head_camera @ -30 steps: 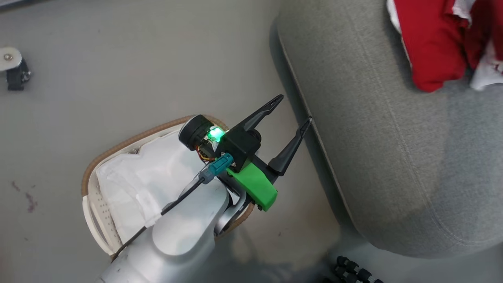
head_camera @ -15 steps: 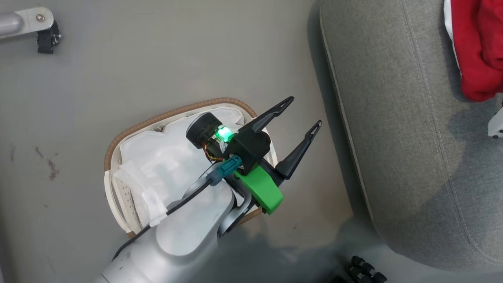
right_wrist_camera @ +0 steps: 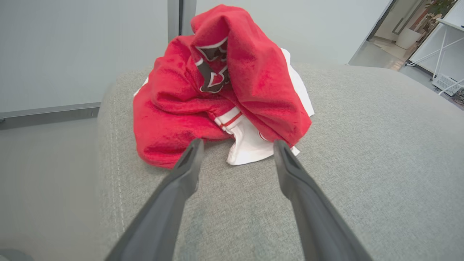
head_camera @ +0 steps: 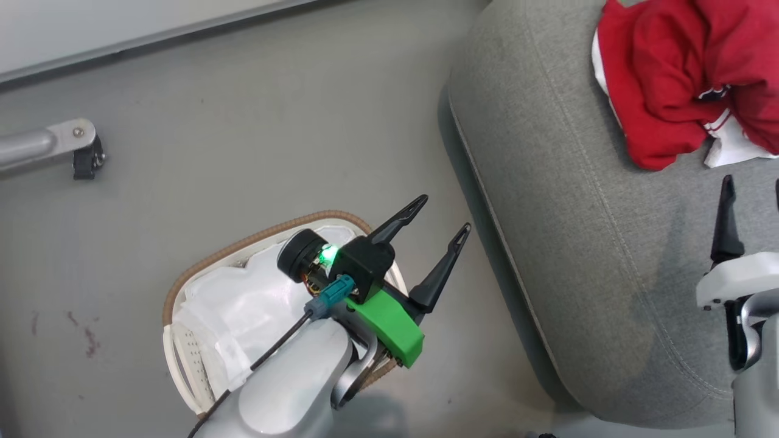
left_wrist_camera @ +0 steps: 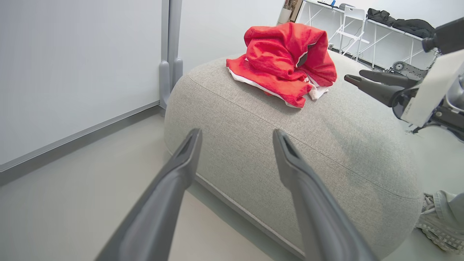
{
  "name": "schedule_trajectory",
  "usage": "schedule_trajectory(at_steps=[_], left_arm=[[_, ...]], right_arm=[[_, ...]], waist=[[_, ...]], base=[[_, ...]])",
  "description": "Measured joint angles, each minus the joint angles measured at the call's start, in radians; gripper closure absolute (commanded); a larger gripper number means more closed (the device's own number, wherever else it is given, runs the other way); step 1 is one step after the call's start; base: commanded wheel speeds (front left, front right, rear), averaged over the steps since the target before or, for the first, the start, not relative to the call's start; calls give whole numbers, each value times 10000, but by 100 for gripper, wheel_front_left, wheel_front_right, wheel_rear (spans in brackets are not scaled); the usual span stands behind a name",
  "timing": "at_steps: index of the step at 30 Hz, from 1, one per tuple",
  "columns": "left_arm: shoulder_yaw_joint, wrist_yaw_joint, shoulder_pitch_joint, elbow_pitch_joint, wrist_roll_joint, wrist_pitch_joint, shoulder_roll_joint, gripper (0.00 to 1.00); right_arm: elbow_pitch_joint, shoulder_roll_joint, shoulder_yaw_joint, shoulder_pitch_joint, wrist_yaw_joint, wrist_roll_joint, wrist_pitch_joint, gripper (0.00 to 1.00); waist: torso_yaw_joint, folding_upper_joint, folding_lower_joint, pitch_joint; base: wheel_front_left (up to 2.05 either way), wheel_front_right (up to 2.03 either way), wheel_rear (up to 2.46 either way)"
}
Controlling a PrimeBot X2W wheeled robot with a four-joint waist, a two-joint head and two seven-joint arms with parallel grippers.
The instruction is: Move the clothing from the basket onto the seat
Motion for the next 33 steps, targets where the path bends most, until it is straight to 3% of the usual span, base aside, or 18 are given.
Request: schedule_trajectory(at_steps=[7, 13, 19, 25, 33], left_arm=[[874, 0, 758, 86, 115, 0, -81, 0], [1593, 0, 1282, 159, 412, 0, -153, 0], [2899, 27, 1769, 360, 861, 0, -165, 0], [4679, 334, 2386, 430, 1369, 0, -221, 0], [6604, 330, 3171, 424, 1716, 0, -290, 0]], right_arm=[[-504, 167, 775, 638, -2, 286, 0, 0], [-1112, 265, 1473, 797, -2, 727, -2, 0], [-1379, 387, 2334, 795, -2, 897, -2, 0], [-1189, 539, 3154, 746, -2, 1080, 0, 0], [-840, 700, 3785, 779, -2, 1179, -2, 0]], waist=[[-195, 0, 0, -989], [28, 0, 0, -1595], [659, 0, 0, -1868], [1420, 0, 0, -2109], [2377, 0, 0, -2438]], base=[[0, 0, 0], [0, 0, 0], [0, 0, 0], [0, 0, 0], [0, 0, 0]])
